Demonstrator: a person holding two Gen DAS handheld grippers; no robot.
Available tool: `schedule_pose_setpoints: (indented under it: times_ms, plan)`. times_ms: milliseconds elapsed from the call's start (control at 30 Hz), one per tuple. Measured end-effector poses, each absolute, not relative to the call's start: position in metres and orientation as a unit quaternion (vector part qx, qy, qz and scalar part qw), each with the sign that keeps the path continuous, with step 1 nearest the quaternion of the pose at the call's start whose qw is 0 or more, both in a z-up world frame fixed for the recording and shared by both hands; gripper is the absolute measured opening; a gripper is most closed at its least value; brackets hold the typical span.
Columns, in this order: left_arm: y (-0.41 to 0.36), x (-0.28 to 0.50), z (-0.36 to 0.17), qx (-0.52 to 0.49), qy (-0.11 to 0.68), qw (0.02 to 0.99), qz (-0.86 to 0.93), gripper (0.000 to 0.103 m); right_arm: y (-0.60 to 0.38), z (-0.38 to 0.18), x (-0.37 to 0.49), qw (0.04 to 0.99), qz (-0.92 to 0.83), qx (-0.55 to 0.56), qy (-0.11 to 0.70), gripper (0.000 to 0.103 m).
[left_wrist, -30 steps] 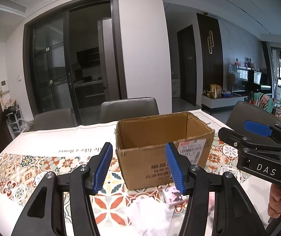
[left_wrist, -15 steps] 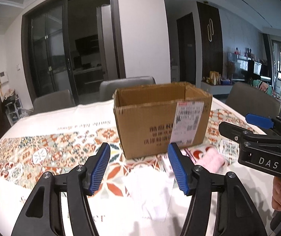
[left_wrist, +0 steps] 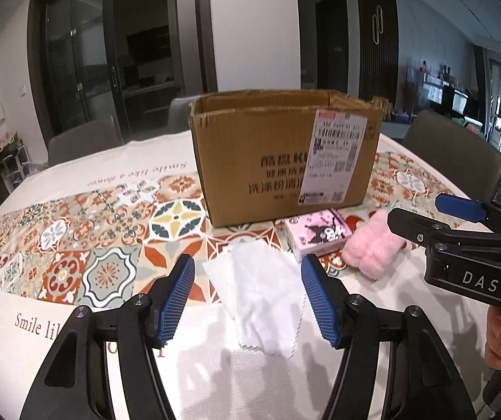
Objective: Organize soft objects
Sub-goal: 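Move both tools back down toward the white cloth and pink hair band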
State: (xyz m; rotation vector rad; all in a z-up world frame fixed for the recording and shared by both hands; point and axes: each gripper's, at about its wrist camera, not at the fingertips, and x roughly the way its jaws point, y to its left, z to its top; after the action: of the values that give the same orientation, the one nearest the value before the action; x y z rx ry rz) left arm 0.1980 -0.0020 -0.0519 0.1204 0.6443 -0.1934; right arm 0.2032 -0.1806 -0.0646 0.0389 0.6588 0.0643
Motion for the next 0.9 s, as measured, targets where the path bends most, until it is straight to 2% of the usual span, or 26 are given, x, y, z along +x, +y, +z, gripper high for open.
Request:
schedule_pose_setpoints:
  times_ms: [567, 900]
  plan:
    - [-0.008, 0.225, -0.09, 0.061, 0.371, 0.921, -0.103, 0.066, -0.184, -0.113, 0.237, 0.916, 0.039, 0.035, 0.398, 0.079]
    - [-0.009, 0.238, -0.109, 0.058, 0.392, 0.913, -0.095, 0.066, -0.185, -0.129, 0.25, 0.91, 0.026, 0.029, 0.412, 0.079]
